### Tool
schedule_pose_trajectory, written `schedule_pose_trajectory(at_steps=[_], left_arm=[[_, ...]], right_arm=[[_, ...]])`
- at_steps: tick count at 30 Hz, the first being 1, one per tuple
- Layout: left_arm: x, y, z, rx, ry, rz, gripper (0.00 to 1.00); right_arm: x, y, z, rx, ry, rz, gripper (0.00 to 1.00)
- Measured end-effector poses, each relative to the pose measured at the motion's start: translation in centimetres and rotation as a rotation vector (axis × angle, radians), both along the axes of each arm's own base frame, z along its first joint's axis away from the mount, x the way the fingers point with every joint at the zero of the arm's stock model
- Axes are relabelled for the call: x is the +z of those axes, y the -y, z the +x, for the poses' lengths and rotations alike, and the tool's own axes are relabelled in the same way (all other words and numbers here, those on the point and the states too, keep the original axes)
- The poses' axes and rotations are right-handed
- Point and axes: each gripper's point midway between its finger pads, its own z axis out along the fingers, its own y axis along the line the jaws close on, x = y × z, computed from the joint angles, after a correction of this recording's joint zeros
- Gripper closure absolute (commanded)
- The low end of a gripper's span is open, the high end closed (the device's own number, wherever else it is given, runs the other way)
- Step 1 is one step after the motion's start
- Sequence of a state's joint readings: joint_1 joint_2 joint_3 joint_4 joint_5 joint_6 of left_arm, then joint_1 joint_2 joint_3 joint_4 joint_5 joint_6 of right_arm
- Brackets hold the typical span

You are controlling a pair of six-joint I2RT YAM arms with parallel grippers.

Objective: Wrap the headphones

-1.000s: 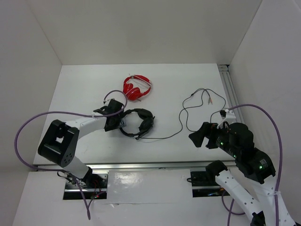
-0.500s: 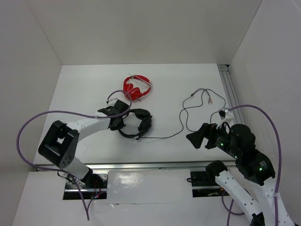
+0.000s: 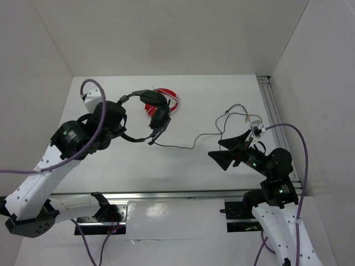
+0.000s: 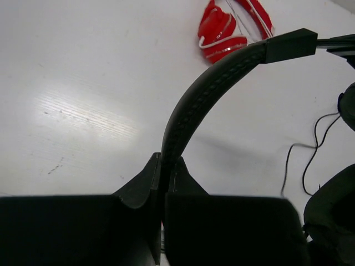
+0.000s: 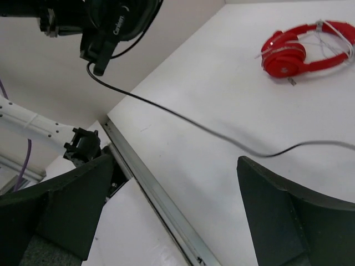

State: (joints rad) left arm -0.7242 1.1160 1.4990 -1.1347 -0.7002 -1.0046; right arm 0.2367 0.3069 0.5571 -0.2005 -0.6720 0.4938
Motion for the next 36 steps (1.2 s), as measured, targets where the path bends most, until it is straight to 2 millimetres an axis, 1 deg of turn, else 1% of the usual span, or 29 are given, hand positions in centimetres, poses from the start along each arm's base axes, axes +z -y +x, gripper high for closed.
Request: schedule_pose_trajectory(at_steps=[1, 3, 5, 7, 8, 10, 13, 14, 16, 17, 19, 20, 22, 24, 25, 27, 30, 33, 35, 36], left_arm=[[1.2, -0.7, -0.4, 0.013, 0.018, 0.002, 1.00], [2.7, -2.0, -0.9, 0.037, 0.040, 0.022, 1.00], [3.7, -3.0, -1.3, 0.057, 0.055, 0.048, 1.00], [4.2, -3.8, -1.3, 0.081, 0.100, 0.074, 1.00], [4.2, -4.1, -1.1, 0.088, 0.141, 0.077, 1.00], [3.3, -4.5, -1.4, 0.071, 0.193, 0.065, 1.00], [2.1, -4.6, -1.8, 0.028, 0.287, 0.022, 1.00], [2.3, -4.5, -1.9, 0.014, 0.304, 0.014, 1.00], [3.6, -3.5, -1.0, -0.010, 0.312, 0.007, 1.00], [4.7, -2.3, -0.2, -0.025, 0.308, -0.001, 1.00], [6.7, 0.8, 1.9, -0.073, 0.310, -0.046, 1.00], [7.2, 2.2, 2.9, -0.096, 0.301, -0.060, 1.00], [7.6, 5.0, 4.6, -0.150, 0.252, -0.074, 1.00], [7.5, 6.6, 5.4, -0.187, 0.193, -0.072, 1.00], [7.9, 7.1, 5.8, -0.199, 0.178, -0.078, 1.00], [8.6, 7.4, 6.2, -0.201, 0.155, -0.100, 1.00], [9.8, 6.7, 6.2, -0.196, 0.150, -0.136, 1.00], [10.2, 5.7, 5.9, -0.182, 0.137, -0.171, 1.00], [9.9, 5.4, 5.8, -0.181, 0.119, -0.177, 1.00], [9.7, 5.3, 5.8, -0.183, 0.108, -0.181, 1.00]], right_arm=[[0.3, -0.1, 0.3, 0.010, 0.021, 0.004, 0.00], [1.3, -0.4, 0.6, 0.041, 0.063, 0.008, 0.00], [2.2, -0.8, 0.7, 0.081, 0.097, 0.007, 0.00], [3.1, -1.2, 0.9, 0.113, 0.123, 0.005, 0.00], [3.5, -1.4, 1.0, 0.125, 0.133, 0.004, 0.00], [3.9, -1.5, 1.1, 0.142, 0.152, 0.004, 0.00], [4.3, -2.0, 0.6, 0.193, 0.171, 0.011, 0.00], [4.4, -2.2, 0.4, 0.222, 0.177, 0.011, 0.00], [4.0, -2.7, 0.4, 0.261, 0.169, 0.004, 0.00], [3.6, -2.9, 0.5, 0.272, 0.160, -0.003, 0.00], [2.9, -3.5, 0.7, 0.293, 0.141, -0.020, 0.00], [2.6, -3.7, 1.0, 0.295, 0.138, -0.030, 0.00], [2.3, -4.2, 1.9, 0.293, 0.129, -0.057, 0.00], [2.3, -4.9, 3.5, 0.280, 0.126, -0.091, 0.01], [2.3, -5.3, 4.4, 0.265, 0.133, -0.110, 0.01], [1.5, -6.2, 6.1, 0.237, 0.128, -0.152, 0.01], [-0.3, -7.2, 7.3, 0.208, 0.116, -0.208, 0.01], [-1.1, -8.2, 7.9, 0.205, 0.127, -0.232, 0.04], [-1.4, -9.1, 8.0, 0.215, 0.136, -0.234, 0.06], [-1.7, -9.7, 7.9, 0.223, 0.141, -0.234, 0.08]])
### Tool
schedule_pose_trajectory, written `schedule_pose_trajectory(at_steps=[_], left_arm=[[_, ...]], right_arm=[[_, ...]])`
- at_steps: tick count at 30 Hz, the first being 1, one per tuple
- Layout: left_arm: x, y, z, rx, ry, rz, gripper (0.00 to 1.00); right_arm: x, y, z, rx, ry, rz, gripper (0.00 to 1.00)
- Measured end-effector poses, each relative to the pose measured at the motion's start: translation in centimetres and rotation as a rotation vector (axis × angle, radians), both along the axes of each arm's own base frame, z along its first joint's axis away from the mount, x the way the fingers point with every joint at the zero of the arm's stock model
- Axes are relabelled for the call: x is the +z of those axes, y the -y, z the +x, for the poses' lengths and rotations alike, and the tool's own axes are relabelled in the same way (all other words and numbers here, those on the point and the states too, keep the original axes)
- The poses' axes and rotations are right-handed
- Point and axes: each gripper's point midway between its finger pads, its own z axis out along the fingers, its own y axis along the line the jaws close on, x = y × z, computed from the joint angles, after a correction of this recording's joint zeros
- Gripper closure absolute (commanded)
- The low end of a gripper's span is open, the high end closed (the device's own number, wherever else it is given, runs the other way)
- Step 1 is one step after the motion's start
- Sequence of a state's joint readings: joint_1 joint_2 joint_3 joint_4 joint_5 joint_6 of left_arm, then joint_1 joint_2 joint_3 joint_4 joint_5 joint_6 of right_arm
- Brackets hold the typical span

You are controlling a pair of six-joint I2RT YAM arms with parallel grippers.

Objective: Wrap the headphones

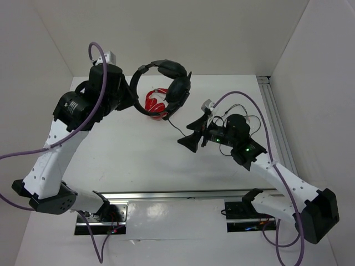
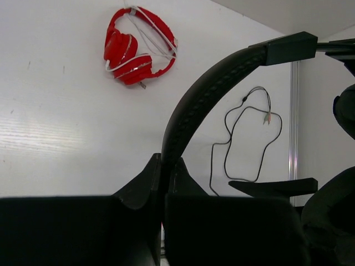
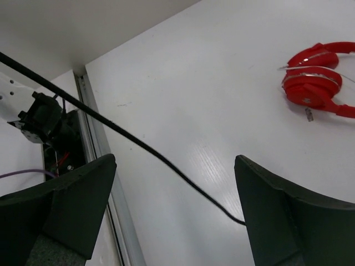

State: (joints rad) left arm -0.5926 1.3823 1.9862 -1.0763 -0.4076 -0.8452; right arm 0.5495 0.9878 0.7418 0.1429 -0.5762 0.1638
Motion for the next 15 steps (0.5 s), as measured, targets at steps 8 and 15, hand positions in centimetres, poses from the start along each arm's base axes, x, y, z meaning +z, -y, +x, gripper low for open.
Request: schedule_pose_trajectory(at_steps=[8, 15], left_arm=[[-1.3, 0.0, -0.1, -0.035, -0.068, -0.032, 1.00], [-2.3, -2.0, 0.8, 0.022, -0.103, -0.064, 1.00]], right_arm=[[-3.6, -2.8, 1.7, 0.010, -0.022, -0.026, 0.60], [-4.3, -3.8, 2.3, -0.003, -0.017, -0.014, 1.00]])
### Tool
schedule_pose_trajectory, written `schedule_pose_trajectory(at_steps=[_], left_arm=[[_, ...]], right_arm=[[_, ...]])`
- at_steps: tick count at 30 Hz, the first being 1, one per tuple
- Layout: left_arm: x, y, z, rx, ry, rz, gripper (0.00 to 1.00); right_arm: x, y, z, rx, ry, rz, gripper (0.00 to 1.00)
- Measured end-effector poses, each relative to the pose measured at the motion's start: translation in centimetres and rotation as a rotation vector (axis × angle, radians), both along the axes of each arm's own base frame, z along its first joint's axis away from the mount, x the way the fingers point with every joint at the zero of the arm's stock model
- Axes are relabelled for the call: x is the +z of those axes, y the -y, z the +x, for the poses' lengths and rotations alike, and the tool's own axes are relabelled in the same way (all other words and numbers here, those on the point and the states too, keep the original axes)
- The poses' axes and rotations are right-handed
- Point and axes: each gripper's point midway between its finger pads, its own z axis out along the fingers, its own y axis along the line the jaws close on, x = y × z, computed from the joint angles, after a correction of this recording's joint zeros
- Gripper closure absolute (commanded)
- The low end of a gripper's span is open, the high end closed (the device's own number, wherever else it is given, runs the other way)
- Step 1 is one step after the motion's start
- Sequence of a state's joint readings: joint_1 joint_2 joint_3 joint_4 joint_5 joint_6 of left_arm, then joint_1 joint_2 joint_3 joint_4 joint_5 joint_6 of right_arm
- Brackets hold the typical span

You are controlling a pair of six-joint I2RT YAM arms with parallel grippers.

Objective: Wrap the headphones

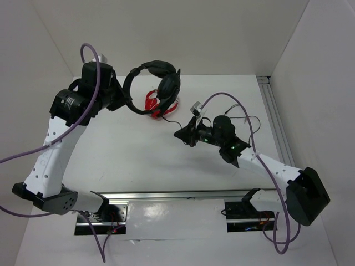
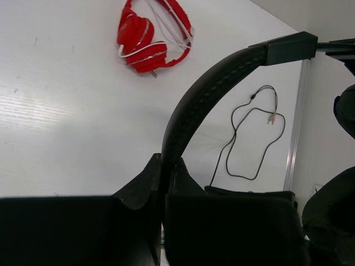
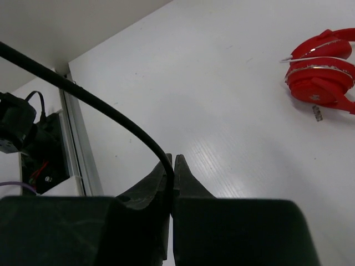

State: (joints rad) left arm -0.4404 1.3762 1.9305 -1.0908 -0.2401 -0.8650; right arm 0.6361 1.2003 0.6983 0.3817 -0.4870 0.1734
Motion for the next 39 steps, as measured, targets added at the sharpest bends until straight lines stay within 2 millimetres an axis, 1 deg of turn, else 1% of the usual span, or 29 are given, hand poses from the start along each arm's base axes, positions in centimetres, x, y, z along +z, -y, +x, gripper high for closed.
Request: schedule_pose_trajectory(at_steps=[3, 5, 8, 12, 14, 16, 18, 19, 20, 22, 24, 26, 28, 29, 31, 33, 36, 39], left_arm=[[-1.0, -1.1, 0.2, 0.031, -0.025, 0.013, 1.00], [-1.5, -1.5, 0.3, 0.048, -0.032, 0.027, 1.00], [-3.0, -2.6, 0.5, 0.101, -0.054, 0.082, 1.00], [-5.9, -5.4, 0.4, 0.229, -0.110, 0.192, 1.00], [-7.1, -6.7, 0.1, 0.277, -0.138, 0.251, 1.00], [-7.9, -7.7, -0.1, 0.307, -0.158, 0.306, 1.00], [-8.3, -8.1, -0.3, 0.313, -0.167, 0.348, 1.00], [-8.6, -8.1, -0.3, 0.302, -0.170, 0.378, 1.00], [-8.9, -7.9, -0.3, 0.283, -0.176, 0.403, 1.00], [-9.7, -7.0, -0.3, 0.217, -0.191, 0.465, 1.00], [-11.2, -5.9, -0.5, 0.121, -0.224, 0.543, 1.00], [-12.7, -4.9, -1.0, 0.025, -0.260, 0.612, 1.00], [-14.2, -4.0, -1.9, -0.082, -0.293, 0.684, 1.00], [-14.9, -3.5, -2.5, -0.134, -0.307, 0.711, 1.00], [-15.8, -2.1, -3.9, -0.249, -0.311, 0.739, 1.00], [-15.8, -0.8, -5.2, -0.354, -0.290, 0.738, 1.00], [-14.5, 1.7, -7.4, -0.497, -0.206, 0.697, 1.00], [-13.4, 4.0, -9.7, -0.624, -0.123, 0.660, 1.00]], right_arm=[[0.0, -0.3, -0.6, -0.019, 0.008, 0.001, 1.00], [0.4, -0.5, -1.4, -0.036, 0.021, -0.002, 1.00], [2.0, -0.8, -3.3, -0.066, 0.058, 0.004, 1.00], [4.6, -1.0, -5.6, -0.119, 0.092, -0.012, 1.00], [6.2, -1.0, -5.7, -0.165, 0.103, -0.025, 1.00], [7.6, -0.7, -5.3, -0.237, 0.116, -0.053, 1.00], [8.9, -0.5, -4.8, -0.306, 0.136, -0.093, 1.00], [9.1, -0.6, -4.6, -0.330, 0.144, -0.124, 1.00], [9.4, -0.7, -4.2, -0.357, 0.153, -0.156, 1.00], [9.3, -1.1, -3.5, -0.399, 0.171, -0.223, 1.00], [8.3, -0.9, -2.7, -0.447, 0.193, -0.313, 1.00], [7.1, -0.1, -2.1, -0.489, 0.221, -0.409, 1.00], [6.4, 1.0, -1.8, -0.518, 0.252, -0.487, 1.00], [6.3, 1.5, -1.6, -0.534, 0.267, -0.516, 1.00], [6.7, 2.4, -1.2, -0.564, 0.302, -0.556, 0.99], [7.4, 2.8, -0.9, -0.582, 0.327, -0.571, 0.99], [8.2, 3.3, -0.7, -0.598, 0.358, -0.590, 0.99], [8.3, 3.6, -0.6, -0.604, 0.374, -0.607, 0.99]])
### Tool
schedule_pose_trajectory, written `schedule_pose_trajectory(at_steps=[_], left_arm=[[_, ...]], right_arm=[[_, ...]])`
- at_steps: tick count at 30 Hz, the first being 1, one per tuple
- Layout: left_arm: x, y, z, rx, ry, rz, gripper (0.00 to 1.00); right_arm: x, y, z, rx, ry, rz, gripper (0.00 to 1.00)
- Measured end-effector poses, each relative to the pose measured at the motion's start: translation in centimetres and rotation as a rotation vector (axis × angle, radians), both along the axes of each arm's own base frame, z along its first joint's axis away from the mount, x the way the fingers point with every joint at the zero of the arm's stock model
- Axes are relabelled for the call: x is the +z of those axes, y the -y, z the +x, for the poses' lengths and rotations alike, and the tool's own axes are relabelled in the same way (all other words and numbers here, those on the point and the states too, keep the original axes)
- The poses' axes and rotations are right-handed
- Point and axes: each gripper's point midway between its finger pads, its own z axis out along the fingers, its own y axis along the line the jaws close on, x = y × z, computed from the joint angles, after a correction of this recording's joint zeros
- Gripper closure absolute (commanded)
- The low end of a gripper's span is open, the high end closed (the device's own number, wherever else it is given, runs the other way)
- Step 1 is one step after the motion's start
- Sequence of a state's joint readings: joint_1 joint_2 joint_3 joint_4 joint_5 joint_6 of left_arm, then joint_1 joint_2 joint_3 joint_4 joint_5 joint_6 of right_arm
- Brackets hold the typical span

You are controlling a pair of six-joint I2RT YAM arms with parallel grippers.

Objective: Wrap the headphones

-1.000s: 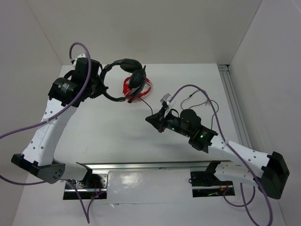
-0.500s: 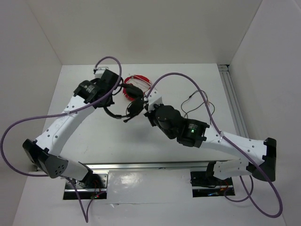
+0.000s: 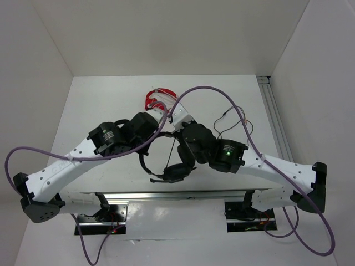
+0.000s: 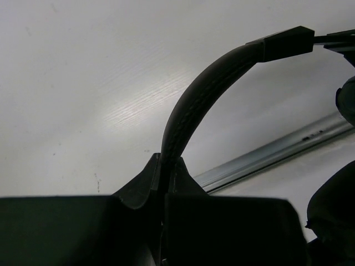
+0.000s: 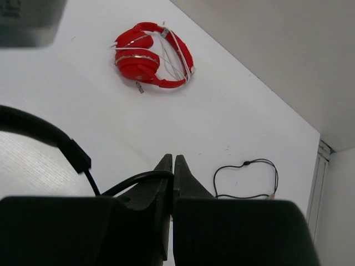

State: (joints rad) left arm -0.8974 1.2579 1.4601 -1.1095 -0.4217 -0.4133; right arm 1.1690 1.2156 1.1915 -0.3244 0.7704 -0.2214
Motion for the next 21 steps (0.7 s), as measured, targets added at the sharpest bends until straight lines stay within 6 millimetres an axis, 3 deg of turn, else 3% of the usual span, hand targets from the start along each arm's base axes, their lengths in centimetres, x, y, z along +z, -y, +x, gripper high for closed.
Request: schedule_pose_trajectory(at_steps=[3, 8, 12, 17, 21], left_arm=[[0.1, 1.6, -1.4, -0.082, -0.004, -0.035, 1.00], [0.9, 2.3, -2.0, -0.127, 0.005, -0.088, 1.00], [4.0, 2.4, -2.6, -0.146, 0.060, -0.184, 1.00], [7.8, 2.2, -3.8, -0.184, 0.098, -0.287, 1.00], [8.6, 1.8, -5.2, -0.223, 0.083, -0.330, 1.00]], right_arm=[[-0.1, 0.0, -0.1, 0.021, -0.003, -0.006, 0.96], [-0.7, 1.0, 0.3, 0.097, -0.044, 0.043, 0.93], [-1.6, 1.4, 0.5, 0.255, -0.128, 0.185, 0.85], [-1.7, -0.4, 1.5, 0.440, -0.191, 0.399, 0.81], [-4.5, -3.7, 0.7, 0.576, -0.287, 0.488, 0.73]])
